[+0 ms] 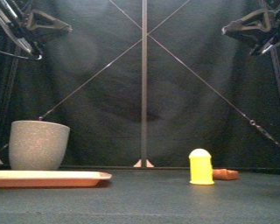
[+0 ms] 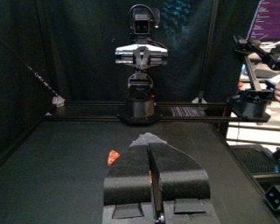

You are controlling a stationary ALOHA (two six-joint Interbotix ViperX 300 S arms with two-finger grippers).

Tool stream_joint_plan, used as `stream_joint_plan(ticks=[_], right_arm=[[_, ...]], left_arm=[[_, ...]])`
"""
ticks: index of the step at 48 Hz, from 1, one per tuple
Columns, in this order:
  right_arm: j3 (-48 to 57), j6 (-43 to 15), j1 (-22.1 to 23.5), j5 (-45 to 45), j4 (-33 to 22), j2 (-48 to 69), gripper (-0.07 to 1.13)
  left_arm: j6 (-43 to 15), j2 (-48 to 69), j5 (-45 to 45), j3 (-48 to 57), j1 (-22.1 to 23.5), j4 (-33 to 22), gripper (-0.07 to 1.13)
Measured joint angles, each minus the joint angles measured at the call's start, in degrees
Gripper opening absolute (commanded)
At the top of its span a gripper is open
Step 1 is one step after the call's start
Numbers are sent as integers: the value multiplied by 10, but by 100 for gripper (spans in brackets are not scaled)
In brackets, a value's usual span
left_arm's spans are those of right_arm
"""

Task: Pick the yellow can then place it on the pink plate
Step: Pick the yellow can

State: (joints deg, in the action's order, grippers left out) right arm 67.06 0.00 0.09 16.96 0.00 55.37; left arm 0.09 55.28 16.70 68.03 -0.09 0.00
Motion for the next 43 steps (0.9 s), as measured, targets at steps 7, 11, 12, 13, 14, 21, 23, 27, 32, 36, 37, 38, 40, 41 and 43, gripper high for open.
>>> stream_joint_plan(ticks=[7,11,12,13,14,21,23,27,32,36,37,38,40,41,43], right_arm=[[26,-1,2,-5,-2,-46,7],[30,-6,11,-14,-1,-104,7],[31,-6,12,-15,1,-125,7],[30,-6,13,-15,2,-142,7],[31,-7,15,-16,4,-156,7],[27,-13,18,0,21,-240,10],[24,-14,18,11,25,-258,13],[15,-13,18,43,32,-302,23],[-1,-13,14,71,39,-352,45],[-14,-13,5,80,55,-390,67],[-17,-16,4,82,62,-398,72],[-20,-17,3,82,68,-405,76],[-27,-12,-2,83,84,-423,85],[-30,-11,-4,83,92,-430,89],[-36,-15,-5,83,103,-442,96]], left_arm=[[-2,-4,0,1,-2,0,0],[-3,-4,0,1,-3,0,0],[-3,-4,0,1,-2,1,0],[-3,-4,0,1,-3,1,0],[-3,-4,0,2,-3,2,0],[-3,-14,-3,23,-3,6,0],[-2,-17,-3,27,-3,5,0],[-2,-27,-3,35,-2,6,0],[-1,-38,-4,38,0,6,0],[-2,-41,-4,37,0,6,0],[-2,-41,-4,37,-1,6,0],[-2,-41,-3,37,-1,6,0],[-2,-42,-3,37,0,6,0],[-2,-41,-3,37,0,6,0],[-2,-42,-4,37,-1,6,0]])
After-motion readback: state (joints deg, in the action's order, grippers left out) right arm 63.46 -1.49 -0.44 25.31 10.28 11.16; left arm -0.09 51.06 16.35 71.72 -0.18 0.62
